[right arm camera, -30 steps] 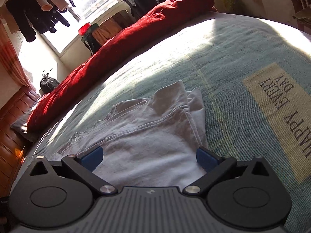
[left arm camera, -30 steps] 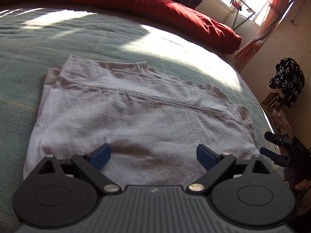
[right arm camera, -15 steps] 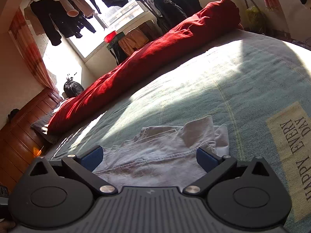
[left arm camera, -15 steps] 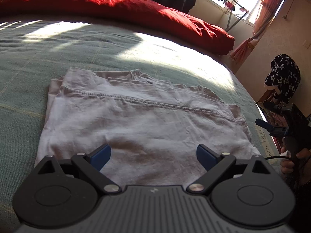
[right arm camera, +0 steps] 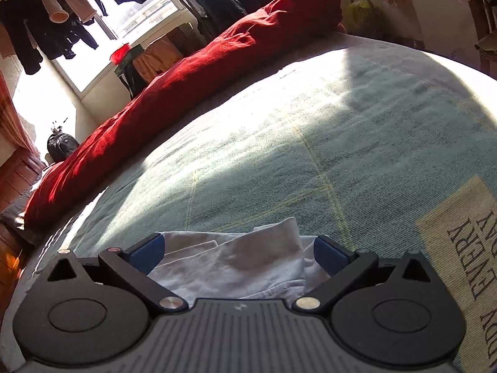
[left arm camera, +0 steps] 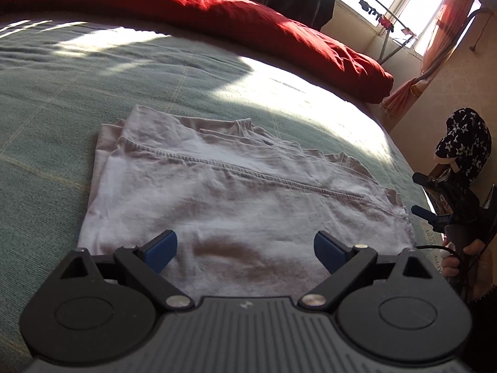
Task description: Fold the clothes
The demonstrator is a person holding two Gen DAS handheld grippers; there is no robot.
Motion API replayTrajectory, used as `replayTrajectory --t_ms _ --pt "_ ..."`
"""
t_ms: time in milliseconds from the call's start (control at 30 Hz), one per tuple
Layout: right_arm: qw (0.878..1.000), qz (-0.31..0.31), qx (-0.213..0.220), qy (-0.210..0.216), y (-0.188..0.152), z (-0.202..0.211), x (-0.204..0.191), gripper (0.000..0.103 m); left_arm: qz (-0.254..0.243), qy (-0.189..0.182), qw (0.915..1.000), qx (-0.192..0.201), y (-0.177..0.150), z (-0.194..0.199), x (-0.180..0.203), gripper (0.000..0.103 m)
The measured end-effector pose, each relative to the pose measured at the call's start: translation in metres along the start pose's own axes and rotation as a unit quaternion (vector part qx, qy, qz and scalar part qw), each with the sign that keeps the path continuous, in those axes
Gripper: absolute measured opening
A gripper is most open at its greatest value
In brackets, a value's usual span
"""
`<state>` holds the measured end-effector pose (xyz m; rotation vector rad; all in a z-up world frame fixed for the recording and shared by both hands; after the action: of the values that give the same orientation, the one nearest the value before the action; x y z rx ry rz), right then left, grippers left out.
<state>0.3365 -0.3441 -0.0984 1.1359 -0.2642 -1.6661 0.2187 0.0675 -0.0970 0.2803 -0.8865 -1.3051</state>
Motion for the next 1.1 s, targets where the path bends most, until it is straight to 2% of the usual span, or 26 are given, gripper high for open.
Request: replayTrajectory --t_ms 67,167,233,333,400,500,633,667,767,867,967,1100 --pt "0.999 -0.01 -0.002 0.037 -0.003 0.016 -0.008 0.103 0.003 -0.003 0.9999 0.014 0.007 0.0 -0.002 0.095" --pt "0.999 0.002 -0.004 0.032 -0.013 0.031 -0.018 0.103 0.019 0.009 0.9997 0.016 0.012 -0.006 -0.015 0.095" --pt "0.999 0.001 -0.008 0.031 -0.025 0.04 -0.023 0.103 0.03 0.031 0.999 0.011 0.009 -0.009 -0.03 0.095" --pt "0.999 -0.012 -0.018 0.043 -0.042 0.051 -0.029 0.103 0.07 0.043 0.9962 0.028 0.007 0.002 -0.056 0.094" --pt "0.997 -0.025 -0.034 0.057 -0.053 0.054 -0.032 0.103 0.103 0.031 0.9934 0.04 0.009 0.013 -0.065 0.094" --pt "0.994 -0.019 -0.067 0.079 -0.069 0.058 -0.044 0.103 0.109 0.017 0.9928 0.047 0.012 0.026 -0.059 0.095" --pt "0.99 -0.009 -0.094 0.104 -0.087 0.06 -0.067 0.103 0.09 -0.047 0.9947 0.015 0.001 0.024 -0.032 0.095" --pt "0.988 -0.012 -0.102 0.113 -0.092 0.06 -0.073 0.103 0.084 -0.054 0.995 0.005 -0.004 0.022 -0.027 0.095" --pt "0.981 -0.015 -0.132 0.139 -0.109 0.058 -0.09 0.103 0.076 -0.022 0.9967 -0.02 -0.018 0.016 -0.028 0.095" --pt "0.978 0.009 -0.158 0.134 -0.127 0.058 -0.106 0.103 0.08 -0.006 0.9963 -0.03 -0.025 0.019 -0.038 0.095" --pt "0.978 0.036 -0.179 0.104 -0.144 0.056 -0.108 0.103 0.078 -0.008 0.9967 -0.023 -0.018 0.031 -0.04 0.095" --pt "0.977 0.033 -0.189 0.098 -0.155 0.053 -0.108 0.103 0.075 -0.013 0.997 -0.013 -0.009 0.044 -0.042 0.095"
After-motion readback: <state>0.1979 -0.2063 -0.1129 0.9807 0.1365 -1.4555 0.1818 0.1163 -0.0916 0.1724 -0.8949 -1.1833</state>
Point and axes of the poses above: each gripper's, at about its wrist camera, not at the fingertips, and z roughly against the way its jaws point, x to its right, y to its top, the point moved 6 cm from there along -z, roughly the way its jaws point, and after that the axes turned 1 degree about x, right-handed, at the moved point
